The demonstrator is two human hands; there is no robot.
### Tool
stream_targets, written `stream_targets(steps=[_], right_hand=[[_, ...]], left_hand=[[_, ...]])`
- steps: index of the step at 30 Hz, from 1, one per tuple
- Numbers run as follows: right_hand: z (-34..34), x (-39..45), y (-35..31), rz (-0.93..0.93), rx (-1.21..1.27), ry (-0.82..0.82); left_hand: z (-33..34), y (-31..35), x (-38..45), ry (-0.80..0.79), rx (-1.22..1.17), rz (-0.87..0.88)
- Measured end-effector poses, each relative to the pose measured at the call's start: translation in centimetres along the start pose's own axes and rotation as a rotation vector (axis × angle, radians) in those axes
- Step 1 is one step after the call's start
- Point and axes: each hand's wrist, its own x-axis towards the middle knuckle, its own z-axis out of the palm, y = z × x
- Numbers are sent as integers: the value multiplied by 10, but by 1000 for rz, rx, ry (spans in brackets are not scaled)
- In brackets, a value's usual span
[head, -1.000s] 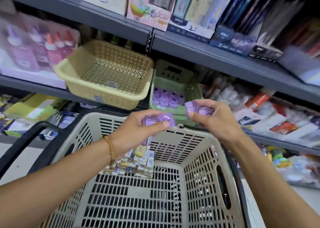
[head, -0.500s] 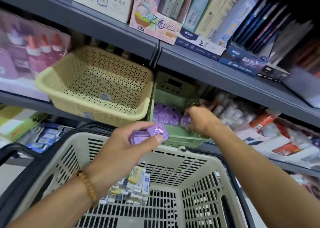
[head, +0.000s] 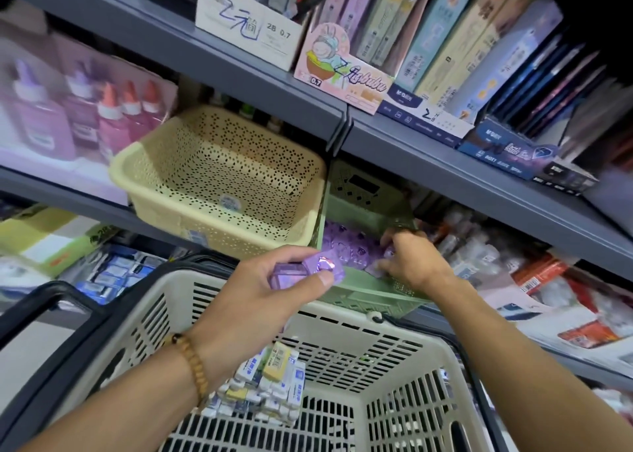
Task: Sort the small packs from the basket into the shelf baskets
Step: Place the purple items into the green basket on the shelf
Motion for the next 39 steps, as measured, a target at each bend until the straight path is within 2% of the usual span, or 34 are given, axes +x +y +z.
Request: stream_targets(steps=[1,3,5,8,10,12,15,17,19,21,24,30,34,36,39], right_hand=[[-4,-4,-1,-8,99,40],[-11,-15,-9,-36,486,14],[-17,-25,-19,-52,810,-90],[-21,-32,-27,11,1038,-271],[-21,-31,-30,40,1044,-363],[-19,-30,-32,29,938,-374],[-16,-28,-30,-22,804,-271],[-13,-26,-33,-83,799,-278],[-8,-24,-39,-171,621,-258],[-1,-19,-46,-227,413,-168],[4,-12,-57,-251,282,-83],[13,-3,-75,-263,318,-122],[5,-9,-70,-250,321,-15],[-9,-23,-70,-236,529,61],[-35,-56,-73,-282,1046,-18]], left_hand=[[-1,0,0,-3,3,5],[-2,2,1,-5,-16,14],[-3,3,2,4,-44,12],[-4,5,2,20,-59,8],[-6,6,1,26,-61,11],[-8,8,0,33,-63,9],[-8,10,1,49,-65,13],[-9,11,2,56,-65,4],[-9,11,3,57,-69,0],[-10,10,3,65,-66,1],[-11,8,4,73,-56,11],[-10,5,7,84,-15,5],[-9,2,9,91,21,-26],[-9,1,9,107,28,-44],[-10,-1,11,132,28,-69]])
